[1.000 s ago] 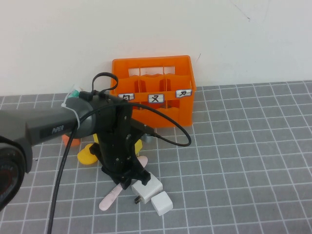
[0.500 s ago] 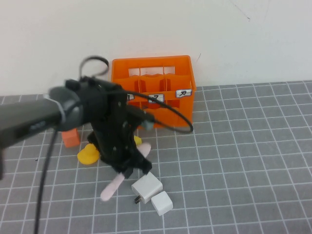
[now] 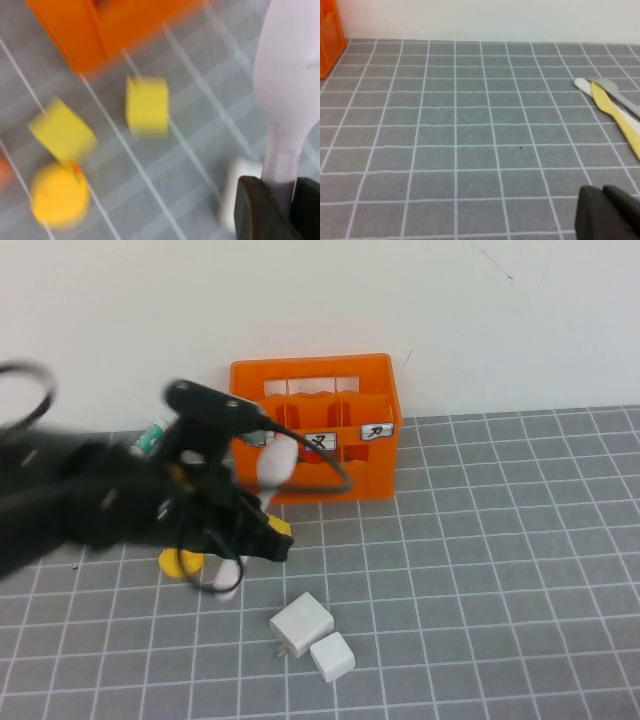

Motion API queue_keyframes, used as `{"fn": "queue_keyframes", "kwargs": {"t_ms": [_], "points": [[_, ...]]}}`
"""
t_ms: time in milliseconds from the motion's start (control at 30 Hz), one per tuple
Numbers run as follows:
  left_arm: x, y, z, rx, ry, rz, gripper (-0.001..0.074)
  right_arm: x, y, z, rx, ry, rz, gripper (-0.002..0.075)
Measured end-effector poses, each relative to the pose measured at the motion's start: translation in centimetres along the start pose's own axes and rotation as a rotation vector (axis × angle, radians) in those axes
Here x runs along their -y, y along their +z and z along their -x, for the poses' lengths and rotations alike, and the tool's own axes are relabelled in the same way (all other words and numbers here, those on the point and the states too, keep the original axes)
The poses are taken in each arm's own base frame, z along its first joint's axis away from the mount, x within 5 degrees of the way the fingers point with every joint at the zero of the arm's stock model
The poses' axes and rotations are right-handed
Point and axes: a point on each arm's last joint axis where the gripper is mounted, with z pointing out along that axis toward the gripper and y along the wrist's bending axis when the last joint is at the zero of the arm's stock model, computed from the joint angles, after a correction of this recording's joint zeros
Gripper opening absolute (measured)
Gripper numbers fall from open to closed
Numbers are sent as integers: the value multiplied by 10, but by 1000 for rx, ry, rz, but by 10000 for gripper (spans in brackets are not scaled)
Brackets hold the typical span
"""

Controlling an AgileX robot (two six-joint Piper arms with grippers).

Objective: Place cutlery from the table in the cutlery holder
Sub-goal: Place the spoon on the box

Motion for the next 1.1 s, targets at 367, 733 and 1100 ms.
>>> {"fn": "queue_keyframes", "kwargs": {"t_ms": [367, 733, 1100], "points": [[-17, -16, -30, 746, -155, 99, 108, 0, 0, 0, 0, 0, 0, -3], [-31, 30, -10, 1066, -168, 203, 108, 0, 0, 0, 0, 0, 0, -3], [-53, 91, 32, 1098, -220, 228, 108, 0, 0, 0, 0, 0, 0, -3]]}}
